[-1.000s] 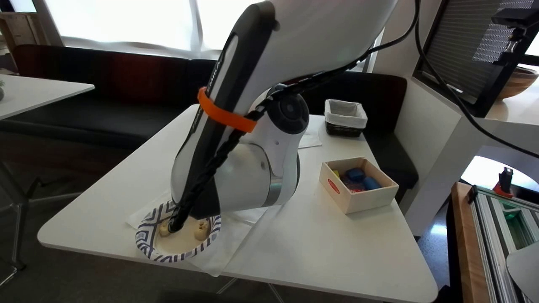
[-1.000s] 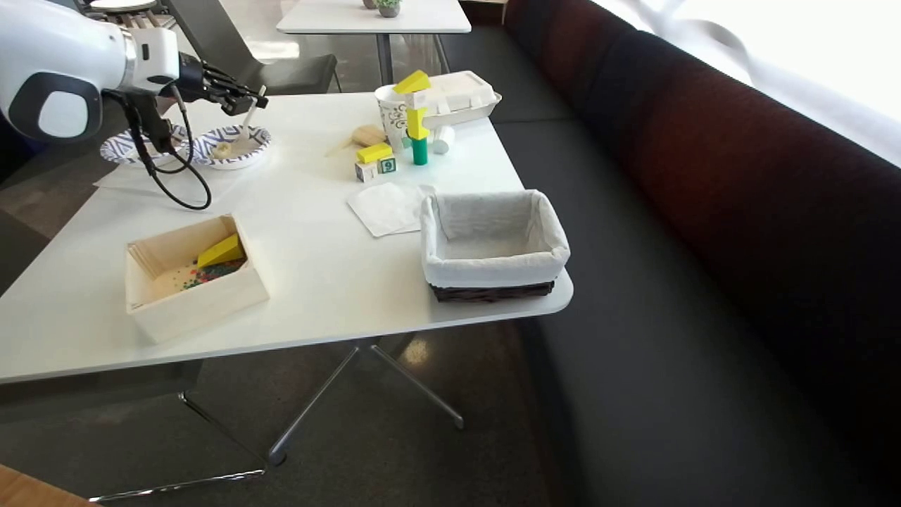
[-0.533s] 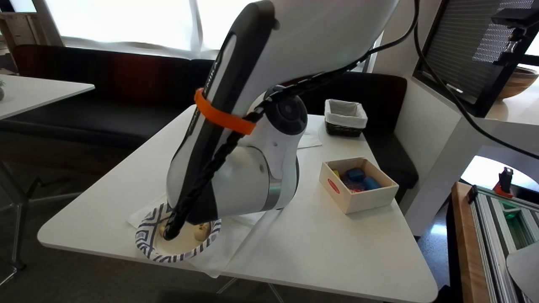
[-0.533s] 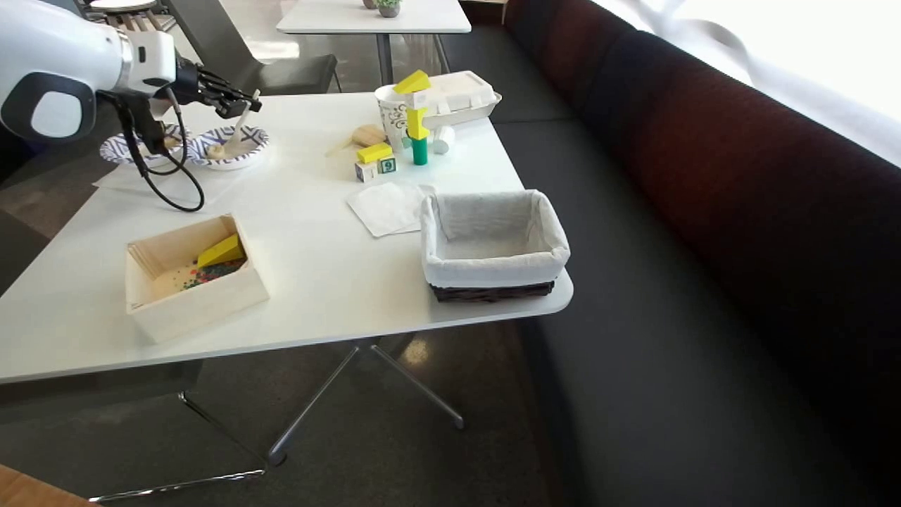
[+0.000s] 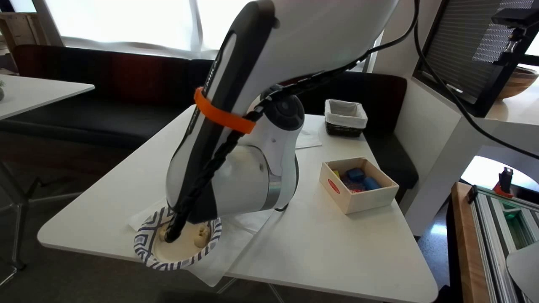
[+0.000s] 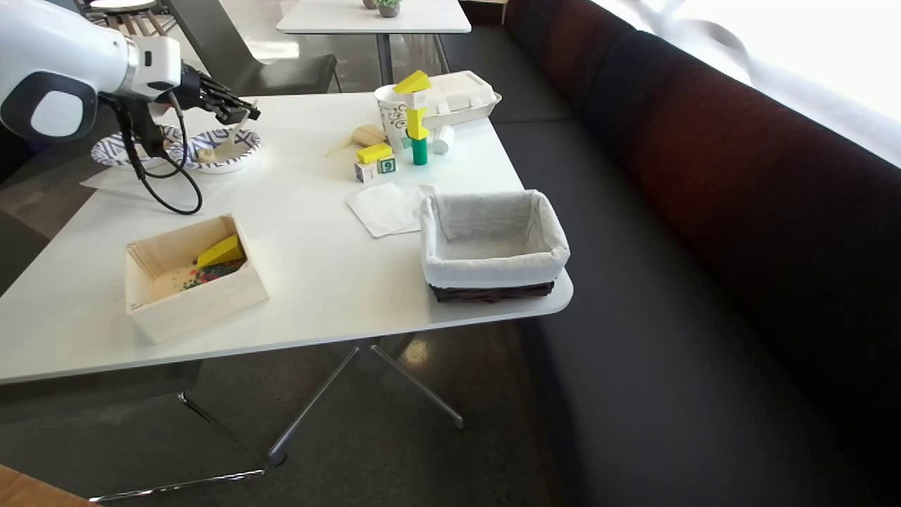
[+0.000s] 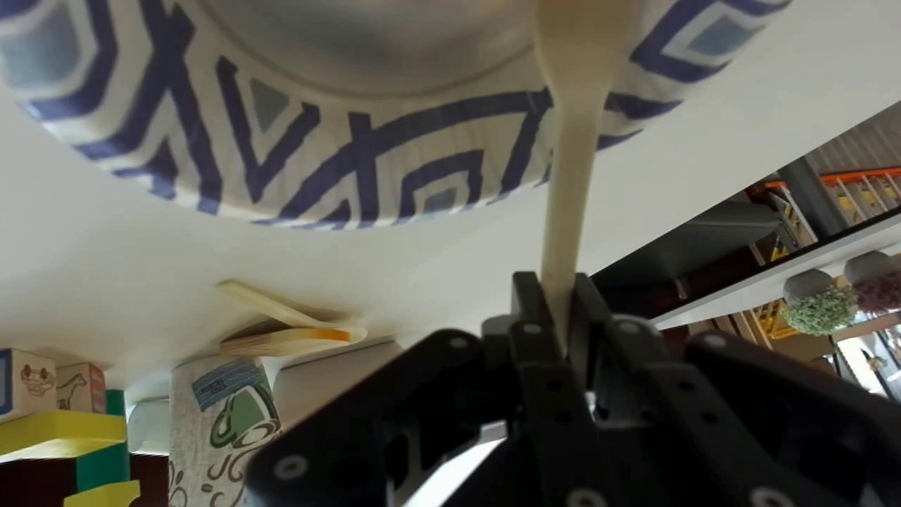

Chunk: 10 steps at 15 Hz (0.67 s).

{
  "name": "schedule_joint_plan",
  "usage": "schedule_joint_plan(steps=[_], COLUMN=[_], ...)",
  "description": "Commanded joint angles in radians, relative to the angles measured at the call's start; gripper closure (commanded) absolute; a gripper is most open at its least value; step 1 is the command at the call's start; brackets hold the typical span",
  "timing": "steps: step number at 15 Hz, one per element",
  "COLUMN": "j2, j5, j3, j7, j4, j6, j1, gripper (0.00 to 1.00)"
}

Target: Use the fork to cut the donut in half

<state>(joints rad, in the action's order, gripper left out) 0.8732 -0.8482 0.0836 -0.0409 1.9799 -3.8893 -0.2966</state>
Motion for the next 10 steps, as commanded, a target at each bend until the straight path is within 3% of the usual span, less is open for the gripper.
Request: schedule_joint_plan(steps=[1,10], j2=[-0.013,-0.055], j5=[0.006,0.058], j3=[-0.004,-0.020], j7=[0.016,0.001], j4=[0.020,0.053], j6=[0.078,0.243], j1=[0.001,0.009], gripper=[0.97,0.97])
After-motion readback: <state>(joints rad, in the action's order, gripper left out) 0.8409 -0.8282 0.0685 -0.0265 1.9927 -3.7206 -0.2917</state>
